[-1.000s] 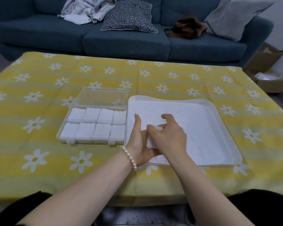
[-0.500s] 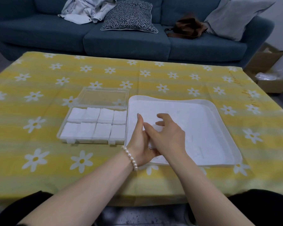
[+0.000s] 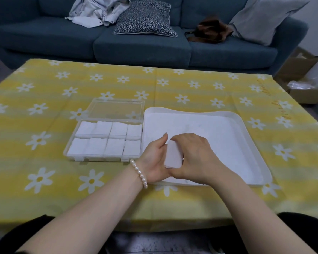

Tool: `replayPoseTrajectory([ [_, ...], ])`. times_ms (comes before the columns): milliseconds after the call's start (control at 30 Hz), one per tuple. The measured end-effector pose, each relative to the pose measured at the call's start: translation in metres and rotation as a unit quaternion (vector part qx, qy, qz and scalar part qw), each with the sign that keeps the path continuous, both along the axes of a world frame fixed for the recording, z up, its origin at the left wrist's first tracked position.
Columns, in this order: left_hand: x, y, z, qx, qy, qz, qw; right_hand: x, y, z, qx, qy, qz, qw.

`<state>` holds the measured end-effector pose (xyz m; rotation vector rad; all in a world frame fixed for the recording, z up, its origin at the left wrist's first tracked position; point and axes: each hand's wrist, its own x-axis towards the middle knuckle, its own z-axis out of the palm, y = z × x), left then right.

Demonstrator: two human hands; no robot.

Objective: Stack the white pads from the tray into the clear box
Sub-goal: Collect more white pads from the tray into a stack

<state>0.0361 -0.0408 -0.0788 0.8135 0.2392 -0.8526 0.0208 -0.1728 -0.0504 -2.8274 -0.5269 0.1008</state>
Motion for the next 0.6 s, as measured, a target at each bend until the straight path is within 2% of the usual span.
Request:
replayPoseTrajectory([
  [300,0.001,0.000,-0.003,0.013,-0.002,-0.004,1.000,0.005,-0.003,-0.007,-0.049,0.019,0.022,0.998],
  [467,0.006,0.002,-0.007,0.004,-0.014,-0.010,1.000,0.004,0.000,0.000,0.008,0.020,0.006,1.000],
  [600,0.002,0.004,-0.007,-0.079,-0.014,0.013,0.997,0.004,0.000,0.007,0.088,0.042,-0.020,0.995],
])
